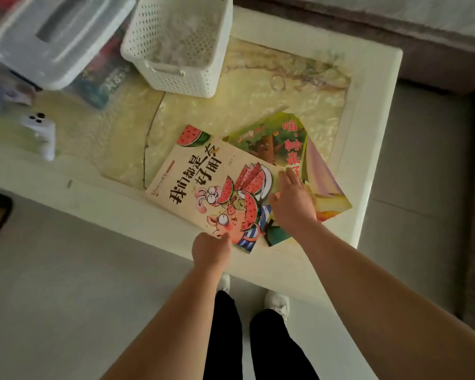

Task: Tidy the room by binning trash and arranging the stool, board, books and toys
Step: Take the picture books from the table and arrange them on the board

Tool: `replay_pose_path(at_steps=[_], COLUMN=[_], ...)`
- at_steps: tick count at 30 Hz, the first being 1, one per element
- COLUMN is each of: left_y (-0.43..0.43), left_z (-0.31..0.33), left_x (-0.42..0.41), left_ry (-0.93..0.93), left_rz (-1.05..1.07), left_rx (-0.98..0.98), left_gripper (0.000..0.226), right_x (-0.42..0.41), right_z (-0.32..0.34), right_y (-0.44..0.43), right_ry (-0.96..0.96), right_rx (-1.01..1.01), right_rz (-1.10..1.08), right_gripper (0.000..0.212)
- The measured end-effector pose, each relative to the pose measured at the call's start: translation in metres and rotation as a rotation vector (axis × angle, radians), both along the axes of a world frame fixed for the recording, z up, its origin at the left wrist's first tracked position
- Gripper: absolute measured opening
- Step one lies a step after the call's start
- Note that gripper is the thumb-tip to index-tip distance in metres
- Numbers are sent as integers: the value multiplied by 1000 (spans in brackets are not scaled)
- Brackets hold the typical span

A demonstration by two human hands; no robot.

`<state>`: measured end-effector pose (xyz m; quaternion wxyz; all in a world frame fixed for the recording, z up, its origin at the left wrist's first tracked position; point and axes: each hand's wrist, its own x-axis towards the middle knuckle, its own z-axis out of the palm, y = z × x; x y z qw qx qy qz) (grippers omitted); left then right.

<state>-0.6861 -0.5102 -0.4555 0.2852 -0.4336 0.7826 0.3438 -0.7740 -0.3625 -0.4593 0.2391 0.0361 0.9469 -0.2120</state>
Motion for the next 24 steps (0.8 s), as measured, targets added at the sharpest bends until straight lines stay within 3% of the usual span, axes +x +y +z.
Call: replay_pose_path(at_steps=[3, 7, 11, 15, 17, 20, 24], left_y=[-2, -7, -12, -18, -21, -29, -39], left_z=[-17, -30, -25, -17, -14, -9, -8], left_x=[-7, -12, -17, -24, -27, -24, -16], left_ry=[5, 35, 201, 242, 235, 209, 218], left_rz=[157, 367, 418, 379, 318, 170, 26], left_rx=[16, 88, 85, 111, 113, 96, 49], left_gripper=[50, 46, 48, 54, 51, 43, 46], right_x=[-14, -20, -6, 16, 28, 44, 54], right_z=[-22, -30, -29, -25, -22, -18, -16], right_y=[-3, -7, -8, -4, 2, 9, 12], right_ry=[-47, -25, -47, -123, -141, -167, -243], right_rx=[27, 87, 103, 36, 21, -7, -136], right_rz=[-6, -53, -91, -173, -307, -700, -1092], right_gripper=[56, 48, 46, 48, 50, 52, 39])
